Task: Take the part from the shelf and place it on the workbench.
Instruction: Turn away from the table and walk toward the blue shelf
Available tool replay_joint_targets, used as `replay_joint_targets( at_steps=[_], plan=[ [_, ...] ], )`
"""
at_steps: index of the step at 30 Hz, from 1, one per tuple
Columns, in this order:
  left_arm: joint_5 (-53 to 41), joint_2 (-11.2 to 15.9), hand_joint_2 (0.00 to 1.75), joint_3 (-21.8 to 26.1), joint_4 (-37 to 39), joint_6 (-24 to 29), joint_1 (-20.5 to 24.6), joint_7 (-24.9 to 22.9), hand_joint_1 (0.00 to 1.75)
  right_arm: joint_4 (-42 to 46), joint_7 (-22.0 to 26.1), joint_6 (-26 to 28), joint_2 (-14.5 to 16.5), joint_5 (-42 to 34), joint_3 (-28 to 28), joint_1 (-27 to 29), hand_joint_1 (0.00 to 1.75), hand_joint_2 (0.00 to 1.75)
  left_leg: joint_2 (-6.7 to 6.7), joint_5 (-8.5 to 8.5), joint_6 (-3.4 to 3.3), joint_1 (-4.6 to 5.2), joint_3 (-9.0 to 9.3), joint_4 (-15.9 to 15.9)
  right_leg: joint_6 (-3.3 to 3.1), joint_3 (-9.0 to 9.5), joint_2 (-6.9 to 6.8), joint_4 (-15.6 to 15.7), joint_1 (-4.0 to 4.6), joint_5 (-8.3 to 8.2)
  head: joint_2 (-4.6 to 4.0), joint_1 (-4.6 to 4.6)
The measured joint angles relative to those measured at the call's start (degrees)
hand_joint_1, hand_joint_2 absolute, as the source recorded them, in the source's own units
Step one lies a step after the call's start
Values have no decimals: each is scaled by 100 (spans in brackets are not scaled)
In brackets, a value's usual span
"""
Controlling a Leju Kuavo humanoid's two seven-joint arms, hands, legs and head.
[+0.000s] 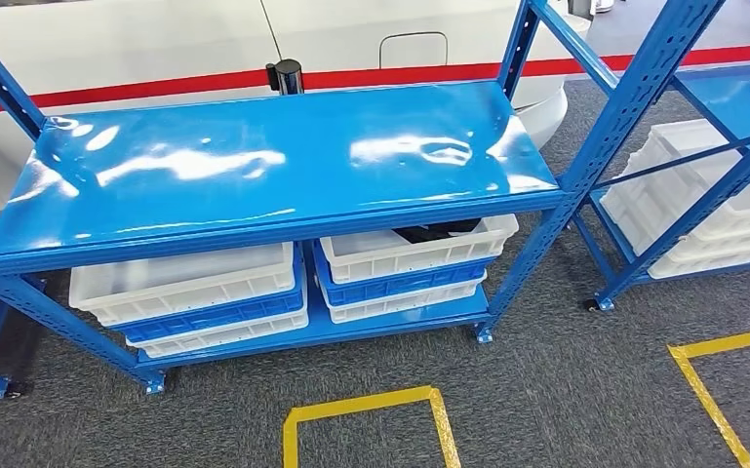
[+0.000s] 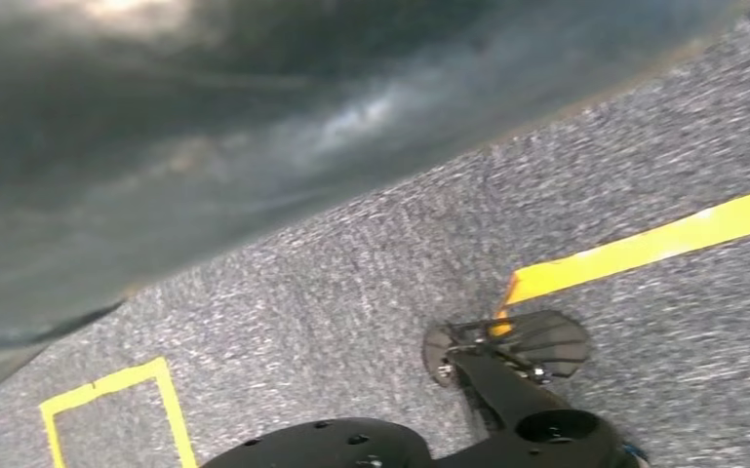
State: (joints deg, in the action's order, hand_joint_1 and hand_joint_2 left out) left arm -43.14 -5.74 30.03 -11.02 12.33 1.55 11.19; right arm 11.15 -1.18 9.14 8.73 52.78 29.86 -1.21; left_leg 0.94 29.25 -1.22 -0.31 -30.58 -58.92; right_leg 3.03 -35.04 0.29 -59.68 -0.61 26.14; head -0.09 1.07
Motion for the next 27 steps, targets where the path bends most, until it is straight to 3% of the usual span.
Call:
replay_joint_targets(
  at_steps=[2, 5, 6, 8, 9, 10, 11, 12, 14, 15, 16, 20, 22, 24, 25, 26, 27],
  plan=[
    [-1, -3, 0, 0, 0, 1, 7, -16, 0, 0, -13, 0, -1, -1, 0, -10, 0, 0, 8, 56, 59, 20, 46, 21, -85, 82, 2, 101, 34, -38, 0, -2],
    [-1, -1, 0, 0, -5, 1, 10, -22, 0, 1, -17, 0, 1, -1, 0, -10, 0, 0, -19, 156, 150, -6, 46, -103, -201, 171, 11, 150, -21, -35, 0, 9],
    [-1, -1, 0, 1, -7, 2, 10, -23, 0, 2, -17, 0, 4, -1, 0, -10, 0, 0, -31, 265, 179, -15, -49, -329, -242, 213, 10, 168, -47, -21, 0, 19],
    [-3, -2, 0, 2, -5, 2, 5, -28, 0, 2, -17, 0, 9, 0, 1, -11, 0, 0, -46, 564, 222, -32, -444, -1058, -311, 282, 2, 174, -46, 31, 0, 31],
    [-5, -3, 0, 2, -4, 2, 1, -33, 0, 2, -18, 0, 10, 0, 1, -10, 0, 0, -48, 660, 238, -40, -660, -1394, -328, 313, 2, 174, -42, 57, 0, 29],
    [-8, -2, 0, 2, -3, 2, -4, -39, 0, 2, -19, 0, 9, -1, 2, -8, 0, 0, -50, 653, 251, -47, -815, -1578, -335, 348, 5, 173, -39, 85, 0, 29],
    [-9, -2, 0, 2, -2, 2, -9, -45, 0, 1, -20, -1, 8, -1, 2, -6, 0, 0, -55, 523, 257, -55, -865, -1547, -330, 392, 16, 173, -40, 116, 0, 32],
    [-9, 0, 0, 2, -2, 2, -11, -50, 0, 1, -21, -2, 9, -1, 2, -3, 0, 0, -62, 293, 257, -63, -806, -1306, -317, 446, 27, 173, -43, 151, 0, 32],
    [-9, 3, 0, 3, -1, 3, -11, -58, 0, -1, -22, -7, 15, 0, 3, 3, 0, 0, -72, -166, 245, -74, -520, -566, -267, 538, 41, 170, -34, 234, 1, 33],
    [-9, 3, 0, 4, 1, 4, -6, -62, 0, 0, -22, -8, 17, 0, 3, 2, 0, 0, -68, -273, 223, -68, -401, -295, -232, 563, 43, 168, -21, 277, 1, 35],
    [-9, 2, 0, 4, 2, 4, -2, -65, 0, 1, -22, -9, 17, 1, 4, -2, 0, 0, -62, -295, 194, -56, -336, -149, -196, 574, 43, 173, -9, 312, 1, 34],
    [-9, -5, 0, 7, 1, 4, 0, -72, 0, 2, -17, 2, 16, 18, 4, -15, 0, 0, -49, -251, 35, -29, -289, -60, -77, 573, 35, 125, -23, 393, 1, 32],
    [-9, -8, 0, 10, 1, 7, -2, -73, 0, 2, -1, 27, 16, 23, 5, -14, 0, 0, -54, -247, -34, -52, -260, -26, -80, 308, 24, -365, -27, 585, 0, 16],
    [-9, -10, 0, 14, 1, 9, 0, -72, 0, 1, 28, 54, 19, 25, 6, -10, 0, 0, -57, -213, -76, -48, -242, -26, -99, -191, 22, -1154, -25, 837, 0, 7],
    [-9, -11, 0, 17, 1, 12, 0, -72, 0, 1, 47, 65, 20, 22, 7, -3, 0, 0, -52, -190, -84, -46, -224, -26, -86, -402, 22, -1437, -26, 884, 0, 8],
    [-9, -12, 0, 21, 1, 15, -3, -73, 0, 1, 68, 80, 20, 20, 10, 5, 0, 0, -45, -163, -86, -45, -194, -27, -49, -518, 21, -1515, -28, 831, 0, 7],
    [-9, -14, 0, 25, 2, 20, -8, -73, 0, 1, 94, 99, 19, 14, 14, 11, 0, 0, -37, -131, -79, -46, -152, -27, 5, -517, 20, -1360, -31, 682, 0, 5]
  ],
)
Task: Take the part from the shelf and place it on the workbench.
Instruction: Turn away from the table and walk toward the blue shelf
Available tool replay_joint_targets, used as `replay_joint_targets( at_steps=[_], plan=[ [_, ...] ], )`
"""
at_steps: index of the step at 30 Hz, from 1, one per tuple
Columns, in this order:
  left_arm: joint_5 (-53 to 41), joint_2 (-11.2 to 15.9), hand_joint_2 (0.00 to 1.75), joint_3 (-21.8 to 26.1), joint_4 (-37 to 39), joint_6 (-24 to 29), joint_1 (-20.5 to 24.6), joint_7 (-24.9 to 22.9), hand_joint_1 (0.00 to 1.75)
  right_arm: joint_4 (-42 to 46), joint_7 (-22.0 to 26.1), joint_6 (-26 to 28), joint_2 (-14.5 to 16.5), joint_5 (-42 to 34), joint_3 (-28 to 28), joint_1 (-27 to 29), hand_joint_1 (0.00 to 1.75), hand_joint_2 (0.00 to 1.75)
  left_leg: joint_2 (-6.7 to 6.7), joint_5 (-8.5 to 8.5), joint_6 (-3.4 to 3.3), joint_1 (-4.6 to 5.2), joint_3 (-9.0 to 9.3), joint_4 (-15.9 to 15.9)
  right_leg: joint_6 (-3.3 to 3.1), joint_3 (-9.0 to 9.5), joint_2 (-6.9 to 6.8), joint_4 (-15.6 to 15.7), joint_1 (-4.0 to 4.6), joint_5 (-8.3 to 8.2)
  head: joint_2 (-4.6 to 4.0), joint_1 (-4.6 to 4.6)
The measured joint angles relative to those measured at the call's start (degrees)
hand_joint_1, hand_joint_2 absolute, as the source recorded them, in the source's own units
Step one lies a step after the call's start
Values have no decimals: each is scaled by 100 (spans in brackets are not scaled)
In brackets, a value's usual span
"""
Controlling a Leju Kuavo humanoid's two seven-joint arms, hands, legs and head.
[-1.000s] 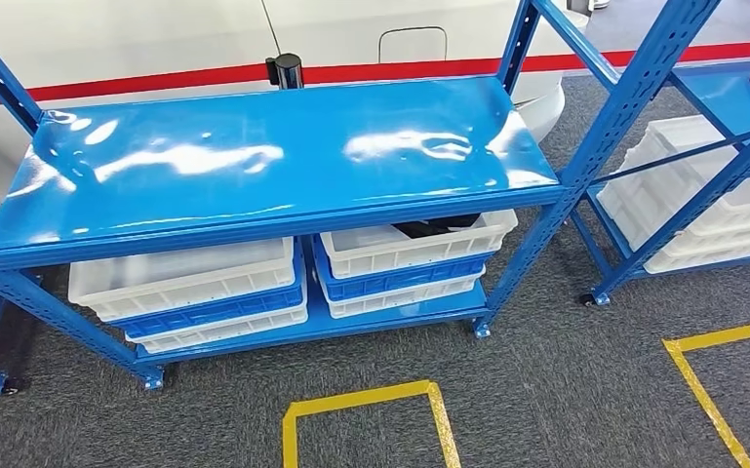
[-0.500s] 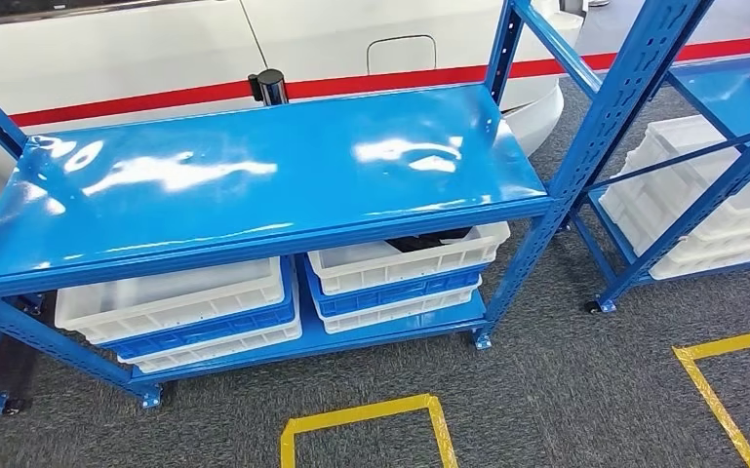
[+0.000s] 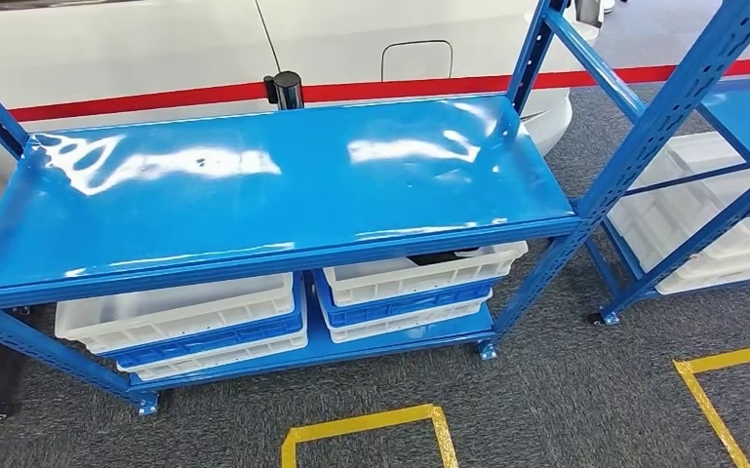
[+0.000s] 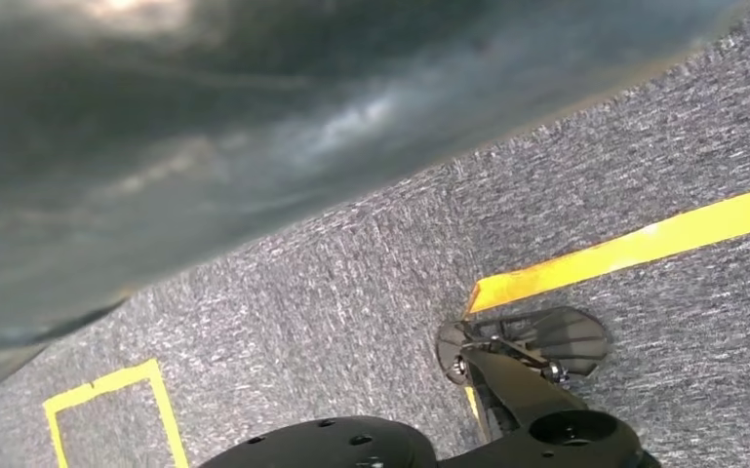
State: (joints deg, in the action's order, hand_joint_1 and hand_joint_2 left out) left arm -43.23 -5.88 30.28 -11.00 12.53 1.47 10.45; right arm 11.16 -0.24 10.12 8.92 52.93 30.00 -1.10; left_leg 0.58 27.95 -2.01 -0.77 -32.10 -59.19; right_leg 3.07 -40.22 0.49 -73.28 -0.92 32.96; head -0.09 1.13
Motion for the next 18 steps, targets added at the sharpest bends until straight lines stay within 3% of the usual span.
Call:
replay_joint_targets(
  at_steps=[2, 4, 6, 9, 11, 13, 14, 15, 18],
  plan=[
    [1, -8, 0, 17, 1, 10, -7, -1, 0, 1, 68, 60, -2, -4, 18, 4, 0, 0, 15, 75, 35, 1, 99, 1, 87, 249, -19, 768, -4, -438, 0, -5],
    [2, -14, 0, 43, -1, 20, -4, -3, 0, 1, 142, 132, 1, 10, 32, -1, 0, 0, 30, 160, 97, 31, 173, 1, 40, 496, -37, 1326, 14, -710, 0, -6],
    [2, -14, 0, 65, -2, 26, 1, -8, 0, 1, 193, 196, 4, 39, 34, -5, 0, 0, 35, 210, 155, 53, 218, 25, -77, 563, -37, 1407, 46, -745, 0, -4],
    [2, -14, 0, 81, -6, 32, 0, -13, 0, 1, 237, 239, 17, 75, 35, 2, 0, 0, 13, 321, 243, 33, 211, -111, -207, 626, -32, 1440, -1, -726, 0, 10],
    [4, -15, 0, 86, -7, 32, -3, -14, 0, 1, 274, 261, 29, 86, 34, 6, 0, 0, -6, 603, 291, 18, -74, -707, -282, 693, -37, 1453, -19, -686, 0, 28],
    [8, -18, 0, 90, -6, 32, -11, -14, 0, 1, 317, 282, 37, 99, 34, 7, 0, 0, -13, 862, 320, 11, -517, -1445, -336, 743, -43, 1453, -6, -644, 0, 31],
    [9, -19, 0, 92, -6, 32, -18, -15, 0, 1, 331, 283, 37, 103, 34, 8, 0, 0, -14, 850, 325, 9, -664, -1622, -350, 769, -39, 1452, 0, -623, 0, 32],
    [8, -19, 0, 93, -6, 32, -23, -15, 0, 1, 340, 273, 36, 108, 34, 9, 0, 0, -16, 718, 324, 7, -706, -1583, -354, 801, -28, 1452, 2, -602, 0, 34],
    [-3, -16, 0, 95, -5, 32, -23, -16, 0, -1, 347, 199, 38, 128, 34, 10, 0, 0, -31, 34, 277, 14, -337, -552, -302, 905, 5, 1448, 19, -511, 0, 35]
  ],
)
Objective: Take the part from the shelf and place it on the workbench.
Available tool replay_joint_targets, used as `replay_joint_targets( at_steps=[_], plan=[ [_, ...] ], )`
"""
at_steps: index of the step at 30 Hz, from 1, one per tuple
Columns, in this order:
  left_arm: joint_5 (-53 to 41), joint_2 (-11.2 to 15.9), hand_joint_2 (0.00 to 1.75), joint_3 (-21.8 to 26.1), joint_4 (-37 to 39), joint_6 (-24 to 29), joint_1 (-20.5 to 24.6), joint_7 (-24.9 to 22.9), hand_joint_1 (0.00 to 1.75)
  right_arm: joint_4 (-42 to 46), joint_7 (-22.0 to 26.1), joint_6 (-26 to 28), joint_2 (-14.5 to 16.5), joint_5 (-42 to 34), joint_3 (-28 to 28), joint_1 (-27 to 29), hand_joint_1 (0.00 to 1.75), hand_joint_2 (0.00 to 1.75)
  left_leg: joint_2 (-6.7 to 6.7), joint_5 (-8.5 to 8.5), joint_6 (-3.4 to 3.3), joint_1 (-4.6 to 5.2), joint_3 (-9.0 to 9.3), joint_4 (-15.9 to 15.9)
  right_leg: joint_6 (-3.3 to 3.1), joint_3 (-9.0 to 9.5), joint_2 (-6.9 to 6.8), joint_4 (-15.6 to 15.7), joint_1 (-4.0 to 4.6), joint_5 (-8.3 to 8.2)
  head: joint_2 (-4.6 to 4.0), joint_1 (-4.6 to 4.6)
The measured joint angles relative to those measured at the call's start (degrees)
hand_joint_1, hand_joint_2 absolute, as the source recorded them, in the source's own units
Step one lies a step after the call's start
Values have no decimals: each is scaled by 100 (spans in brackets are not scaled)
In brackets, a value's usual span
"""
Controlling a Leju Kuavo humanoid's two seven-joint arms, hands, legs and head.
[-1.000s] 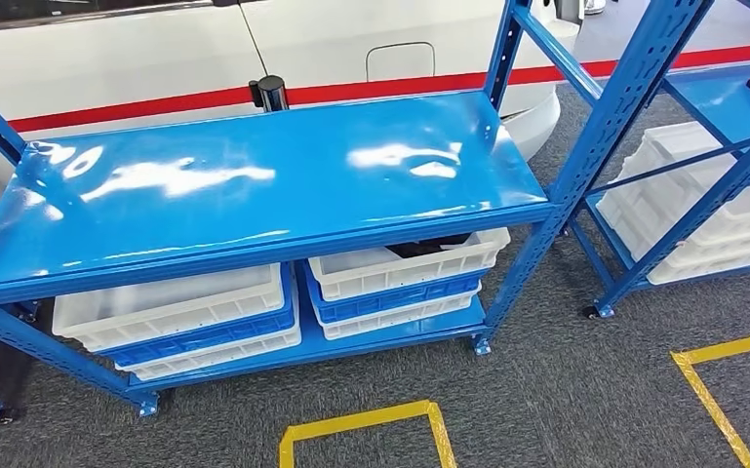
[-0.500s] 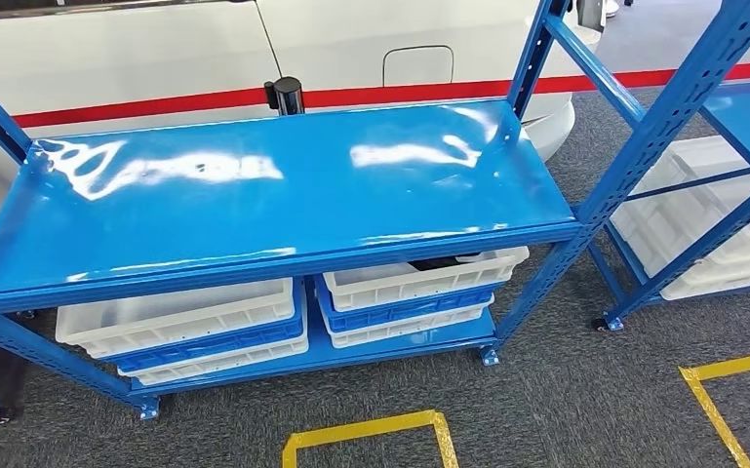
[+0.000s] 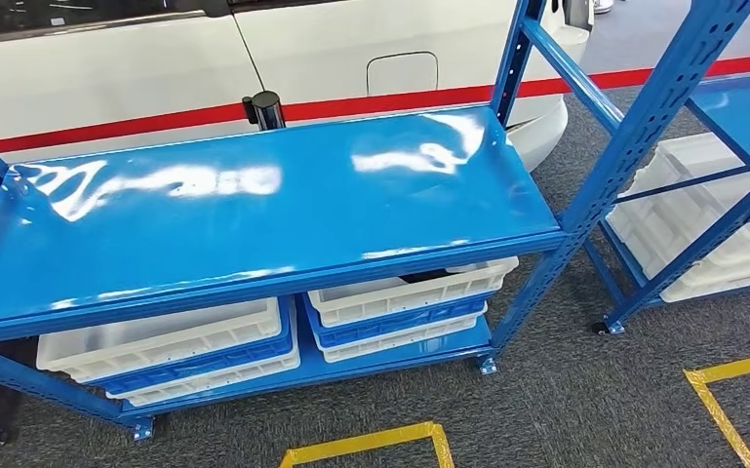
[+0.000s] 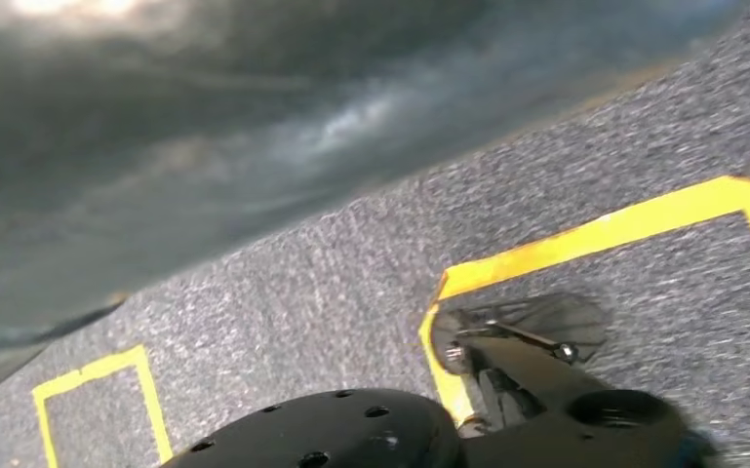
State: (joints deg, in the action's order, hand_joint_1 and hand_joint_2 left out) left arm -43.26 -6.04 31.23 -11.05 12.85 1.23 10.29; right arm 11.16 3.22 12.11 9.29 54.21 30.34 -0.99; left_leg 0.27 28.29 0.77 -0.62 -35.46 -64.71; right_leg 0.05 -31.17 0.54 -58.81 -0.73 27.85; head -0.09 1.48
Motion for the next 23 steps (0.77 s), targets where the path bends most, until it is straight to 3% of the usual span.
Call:
replay_joint_targets(
  at_steps=[2, 6, 8, 10, 11, 12, 14, 16, 17, 19, 23],
  plan=[
    [-20, 1, 0, 0, 1, -1, 11, 1, 0, -1, -1, -28, 0, 11, 0, -4, 0, 0, 1, -139, -51, 22, 183, 431, 63, 17, 5, 1, 29, 61, 0, -8],
    [-49, -5, 0, 1, 2, -2, 13, 0, 0, -1, -1, -52, -5, 15, 0, -11, 0, 0, 6, -128, -186, 31, 220, 521, 172, -2, -2, -66, 21, 135, 0, -19],
    [-55, -10, 0, 1, 2, -2, 12, 0, 0, -1, -1, -91, -10, 10, 0, -8, 0, 0, 1, -134, -248, 4, 245, 556, 171, -259, -11, -562, 19, 350, 0, -37],
    [-64, -13, 0, 1, 2, -4, 16, -1, 0, -1, -10, -135, -13, 25, 0, -3, 0, 0, 1, -109, -284, 4, 253, 556, 158, -716, -13, -1317, 8, 609, 1, -48],
    [-69, -14, 0, 1, 2, -6, 17, -2, 0, -1, -20, -151, -15, 39, 0, 1, 0, 0, 5, -93, -289, 4, 262, 555, 178, -892, -13, -1563, 1, 651, 1, -48],
    [-75, -15, 0, 1, 2, -9, 15, -6, 0, -1, -31, -162, -18, 56, 0, 6, 0, 0, 12, -72, -288, 3, 280, 554, 221, -974, -14, -1608, -6, 596, 1, -49],
    [-81, -21, 0, 2, 2, -14, 12, -14, 0, -1, -45, -175, -30, 77, 0, 9, 0, 0, 29, -20, -263, -3, 347, 554, 339, -798, -22, -1038, -25, 247, 0, -50],
    [-86, -26, 0, 2, 2, -15, 13, -18, 0, -2, -50, -182, -40, 83, 0, 4, 0, 0, 41, 52, -204, 15, 417, 551, 367, -478, -40, -293, -19, -101, 0, -54],
    [-89, -26, 0, 1, 2, -15, 15, -18, 0, -3, -52, -185, -42, 83, 0, 1, 0, 0, 44, 83, -171, 29, 441, 553, 334, -381, -44, -102, -8, -179, 0, -53],
    [-93, -25, 0, 0, 2, -15, 20, -19, 0, -3, -67, -191, -46, 87, 0, -2, 0, 0, 46, 123, -113, 43, 479, 576, 239, -318, -37, -28, 17, -200, 0, -53],
    [-100, -23, 0, 1, -5, -15, 25, -23, 0, -3, -91, -206, -46, 96, 0, 3, 0, 0, 19, 288, -15, 14, 452, 332, 95, -217, -31, 21, -64, -172, 0, -32]
  ],
)
